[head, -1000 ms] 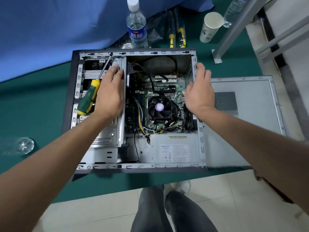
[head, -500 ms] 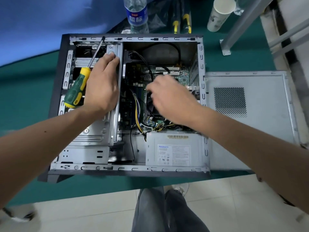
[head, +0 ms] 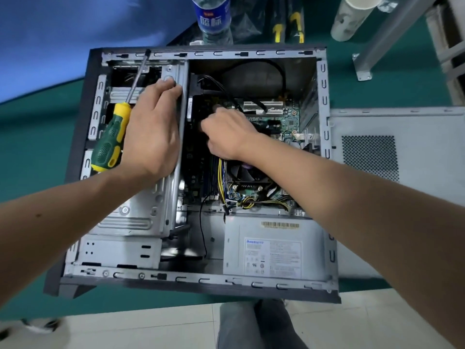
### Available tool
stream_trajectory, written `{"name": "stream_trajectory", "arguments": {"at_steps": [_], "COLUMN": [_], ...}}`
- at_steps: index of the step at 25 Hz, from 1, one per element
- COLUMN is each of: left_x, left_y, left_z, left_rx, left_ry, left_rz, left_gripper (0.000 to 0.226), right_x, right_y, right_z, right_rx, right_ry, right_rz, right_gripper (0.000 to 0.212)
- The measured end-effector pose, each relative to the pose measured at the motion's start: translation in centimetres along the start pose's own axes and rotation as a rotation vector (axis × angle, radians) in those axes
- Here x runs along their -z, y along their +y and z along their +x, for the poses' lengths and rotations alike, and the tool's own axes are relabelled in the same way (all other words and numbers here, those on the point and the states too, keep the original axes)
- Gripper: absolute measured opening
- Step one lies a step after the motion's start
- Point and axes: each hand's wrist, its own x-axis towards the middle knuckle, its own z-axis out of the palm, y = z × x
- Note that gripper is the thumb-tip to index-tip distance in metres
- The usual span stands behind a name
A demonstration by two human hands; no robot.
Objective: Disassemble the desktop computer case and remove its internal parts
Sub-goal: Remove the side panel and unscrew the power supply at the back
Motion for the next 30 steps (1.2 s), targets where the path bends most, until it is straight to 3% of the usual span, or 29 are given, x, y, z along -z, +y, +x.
{"name": "stream_trajectory", "arguments": {"at_steps": [3,5,9,15,22,25,30], "left_x": [0.0,-0.1,-0.3,-0.4,-0.5,-0.5,-0.5], "left_y": [0.0,0.0,-0.3,-0.5,-0.4,-0.5,-0.5], "left_z": [0.0,0.0,0.0,0.0,0.0,0.0,0.0], "left_rx": [0.006,0.005,0.003,-0.012,-0.015,-0.020,-0.018], "left_ry": [-0.008,-0.008,0.003,0.034,0.033,0.036,0.037], "left_rz": [0.000,0.005,0.007,0.008,-0.004,-0.005,-0.011], "left_gripper": [0.043,0.043,0.043,0.041,0.043,0.043,0.044], "right_x": [-0.1,-0.2,-0.4,-1.1,-1.5,-1.9,-1.7], "right_y": [-0.3,-0.6,-0.5,-0.4,-0.4,-0.6,-0.7], "right_z": [0.0,0.3,1.2,1.4,1.9,2.2,1.8], "right_rx": [-0.106,-0.080,-0.092,0.006,-0.025,0.009,0.037], "right_ry": [0.014,-0.031,-0.141,-0.049,-0.139,-0.119,-0.087], "right_rz": [0.080,0.113,0.191,0.108,0.083,-0.047,-0.086], "right_gripper": [0.018,0.010,0.013,0.012,0.009,0.024,0.010]}}
